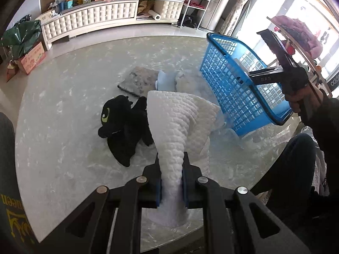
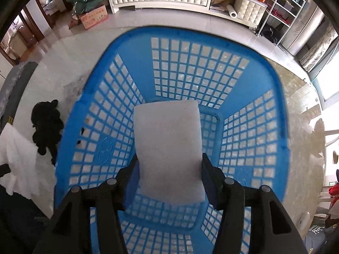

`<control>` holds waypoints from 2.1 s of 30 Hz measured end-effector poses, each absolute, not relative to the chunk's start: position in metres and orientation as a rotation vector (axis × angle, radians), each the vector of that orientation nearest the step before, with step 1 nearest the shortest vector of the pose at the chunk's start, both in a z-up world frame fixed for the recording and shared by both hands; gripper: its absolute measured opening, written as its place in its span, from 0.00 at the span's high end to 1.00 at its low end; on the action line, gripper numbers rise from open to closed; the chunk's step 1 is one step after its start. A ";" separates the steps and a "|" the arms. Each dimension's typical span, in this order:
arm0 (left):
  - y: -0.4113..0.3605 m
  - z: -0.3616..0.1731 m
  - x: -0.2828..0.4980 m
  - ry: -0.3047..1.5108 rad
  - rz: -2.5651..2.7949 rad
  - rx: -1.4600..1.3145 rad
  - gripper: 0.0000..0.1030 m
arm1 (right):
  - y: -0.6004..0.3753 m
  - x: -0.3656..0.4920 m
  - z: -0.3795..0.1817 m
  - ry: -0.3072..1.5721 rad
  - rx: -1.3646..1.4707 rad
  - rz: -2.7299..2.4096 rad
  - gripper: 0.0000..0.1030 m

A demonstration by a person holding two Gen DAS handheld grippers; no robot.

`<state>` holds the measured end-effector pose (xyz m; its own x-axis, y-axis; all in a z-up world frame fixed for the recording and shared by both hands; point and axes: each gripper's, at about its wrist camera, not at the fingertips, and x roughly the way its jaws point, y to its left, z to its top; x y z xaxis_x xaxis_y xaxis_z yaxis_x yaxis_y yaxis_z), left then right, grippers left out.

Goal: Organize soft objects
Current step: 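Carry the white pad into the blue basket and release it with the right gripper, then lower the white towel into the blue basket and open the left gripper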

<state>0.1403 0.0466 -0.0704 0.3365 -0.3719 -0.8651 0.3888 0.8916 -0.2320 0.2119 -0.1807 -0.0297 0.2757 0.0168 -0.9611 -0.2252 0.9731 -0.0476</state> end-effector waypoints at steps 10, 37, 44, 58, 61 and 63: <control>0.053 -0.069 0.140 1.119 -0.485 -0.002 0.87 | -0.172 0.216 -0.026 1.280 -0.197 0.133 0.18; -0.100 0.030 0.156 0.981 -0.662 0.178 0.87 | -0.243 0.096 0.037 0.907 -0.073 0.081 0.01; -0.155 0.017 0.177 1.021 -0.711 0.225 0.87 | -0.265 0.086 0.037 0.886 -0.028 0.043 0.01; -0.220 -0.082 0.215 1.201 -0.726 0.365 0.87 | -0.268 0.092 0.022 0.943 0.006 0.022 0.01; -0.230 -0.090 0.213 1.205 -0.729 0.395 0.87 | -0.271 0.092 0.020 0.956 0.010 0.021 0.01; -0.235 -0.097 0.214 1.210 -0.732 0.413 0.87 | -0.272 0.093 0.020 0.963 0.011 0.018 0.01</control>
